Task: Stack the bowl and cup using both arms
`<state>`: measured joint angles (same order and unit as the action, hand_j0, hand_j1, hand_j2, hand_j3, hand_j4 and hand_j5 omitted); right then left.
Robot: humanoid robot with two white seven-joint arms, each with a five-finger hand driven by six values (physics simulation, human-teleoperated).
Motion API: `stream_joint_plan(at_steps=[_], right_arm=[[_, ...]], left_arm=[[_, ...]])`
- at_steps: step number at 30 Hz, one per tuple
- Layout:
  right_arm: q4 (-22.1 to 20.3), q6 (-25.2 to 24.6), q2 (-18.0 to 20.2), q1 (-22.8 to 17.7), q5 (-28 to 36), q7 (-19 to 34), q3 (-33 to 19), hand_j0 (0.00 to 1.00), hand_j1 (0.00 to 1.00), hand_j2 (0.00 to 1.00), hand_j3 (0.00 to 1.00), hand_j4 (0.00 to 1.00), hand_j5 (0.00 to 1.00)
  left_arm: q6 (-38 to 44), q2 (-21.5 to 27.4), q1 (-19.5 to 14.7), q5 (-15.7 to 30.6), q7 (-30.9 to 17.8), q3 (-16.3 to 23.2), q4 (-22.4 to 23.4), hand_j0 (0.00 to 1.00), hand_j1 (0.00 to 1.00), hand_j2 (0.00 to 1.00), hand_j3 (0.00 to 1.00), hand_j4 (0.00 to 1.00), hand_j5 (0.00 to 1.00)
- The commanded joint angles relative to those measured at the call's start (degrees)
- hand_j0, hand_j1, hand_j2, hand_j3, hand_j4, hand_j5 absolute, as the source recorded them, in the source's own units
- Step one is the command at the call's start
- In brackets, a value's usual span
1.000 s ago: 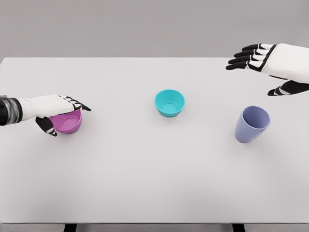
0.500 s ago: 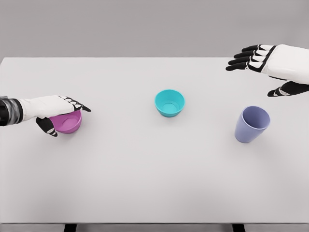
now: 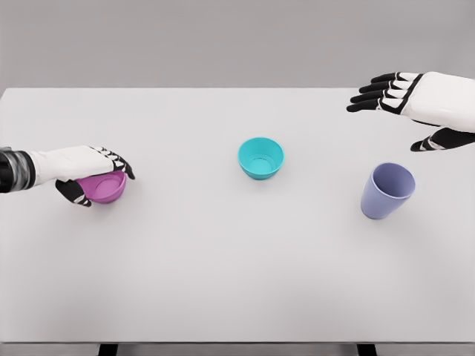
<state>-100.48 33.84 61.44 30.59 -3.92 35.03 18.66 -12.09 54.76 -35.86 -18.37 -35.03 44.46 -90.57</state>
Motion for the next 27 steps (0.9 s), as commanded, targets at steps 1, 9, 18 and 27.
stream_joint_plan(at_steps=[1, 9, 18, 27], right_arm=[[0.0, -0.2, 0.0, 0.0, 0.3, 0.0, 0.1, 1.0, 1.0, 1.0, 1.0, 1.0, 1.0], [-0.1, -0.2, -0.1, -0.6, 0.3, 0.0, 0.0, 1.0, 1.0, 1.0, 1.0, 1.0, 1.0], [-0.1, 0.3, 0.0, -0.7, 0.3, 0.0, 0.0, 1.0, 1.0, 1.0, 1.0, 1.0, 1.0], [0.0, 0.4, -1.5, -1.1, 0.2, 0.0, -0.1, 1.0, 1.0, 1.0, 1.0, 1.0, 1.0]], left_arm=[[0.1, 0.1, 0.0, 0.3, 0.0, -0.1, -0.3, 0.76, 0.76, 0.76, 0.76, 0.76, 0.76], [-0.1, 0.2, -1.6, 0.5, 0.0, -0.4, -2.2, 0.71, 0.71, 0.71, 0.71, 0.71, 0.71], [-0.1, -0.2, -3.3, 0.4, 0.0, -0.4, -4.0, 0.71, 0.71, 0.71, 0.71, 0.71, 0.71], [-0.1, -3.5, -4.7, 0.1, 0.0, -0.2, -4.0, 0.71, 0.71, 0.71, 0.71, 0.71, 0.71]])
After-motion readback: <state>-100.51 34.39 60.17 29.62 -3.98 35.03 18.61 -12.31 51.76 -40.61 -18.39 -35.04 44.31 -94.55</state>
